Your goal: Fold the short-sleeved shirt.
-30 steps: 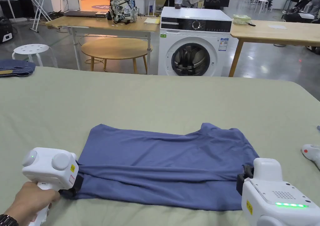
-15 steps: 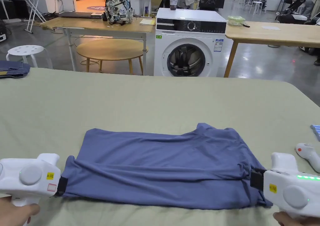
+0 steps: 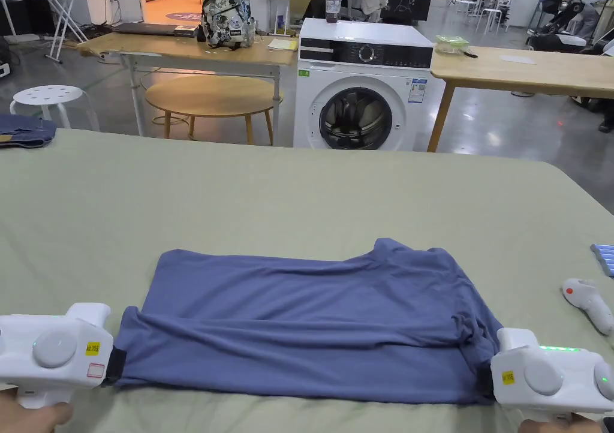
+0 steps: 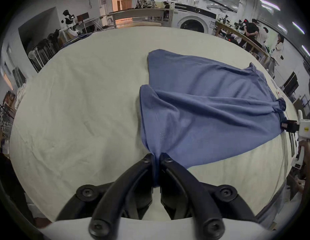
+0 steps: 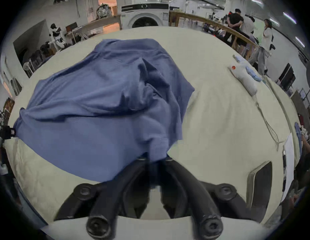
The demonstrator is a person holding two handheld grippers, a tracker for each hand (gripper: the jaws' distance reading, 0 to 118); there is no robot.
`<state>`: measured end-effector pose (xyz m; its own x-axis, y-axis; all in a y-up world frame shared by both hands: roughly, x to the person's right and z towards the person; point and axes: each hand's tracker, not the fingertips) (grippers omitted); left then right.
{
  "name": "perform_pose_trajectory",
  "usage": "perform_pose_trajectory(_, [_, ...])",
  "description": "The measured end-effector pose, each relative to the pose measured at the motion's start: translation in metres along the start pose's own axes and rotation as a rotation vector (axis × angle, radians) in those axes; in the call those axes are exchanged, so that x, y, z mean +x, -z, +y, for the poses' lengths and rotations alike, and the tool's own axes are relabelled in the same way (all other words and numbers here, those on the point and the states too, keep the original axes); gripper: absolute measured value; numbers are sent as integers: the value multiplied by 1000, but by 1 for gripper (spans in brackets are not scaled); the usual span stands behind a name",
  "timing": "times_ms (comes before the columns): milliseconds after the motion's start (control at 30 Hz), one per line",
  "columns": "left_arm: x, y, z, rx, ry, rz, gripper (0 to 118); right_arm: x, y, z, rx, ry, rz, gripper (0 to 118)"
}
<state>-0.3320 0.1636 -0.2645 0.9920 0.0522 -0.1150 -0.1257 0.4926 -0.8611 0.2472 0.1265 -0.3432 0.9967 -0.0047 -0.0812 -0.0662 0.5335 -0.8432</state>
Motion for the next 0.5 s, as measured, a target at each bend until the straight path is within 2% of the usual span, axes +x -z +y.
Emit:
perform_pose_trajectory(100, [-1, -4, 0, 10, -2, -7, 0, 2, -8, 0, 2, -4, -4, 6])
perform_pose_trajectory(233, [-5, -20, 3, 46, -27, -36, 0, 5, -37, 5, 79, 29, 15, 6])
perform_pose_trajectory(500, [-7, -63, -3, 111, -10, -48, 0, 0, -99, 9, 147, 2, 3, 6])
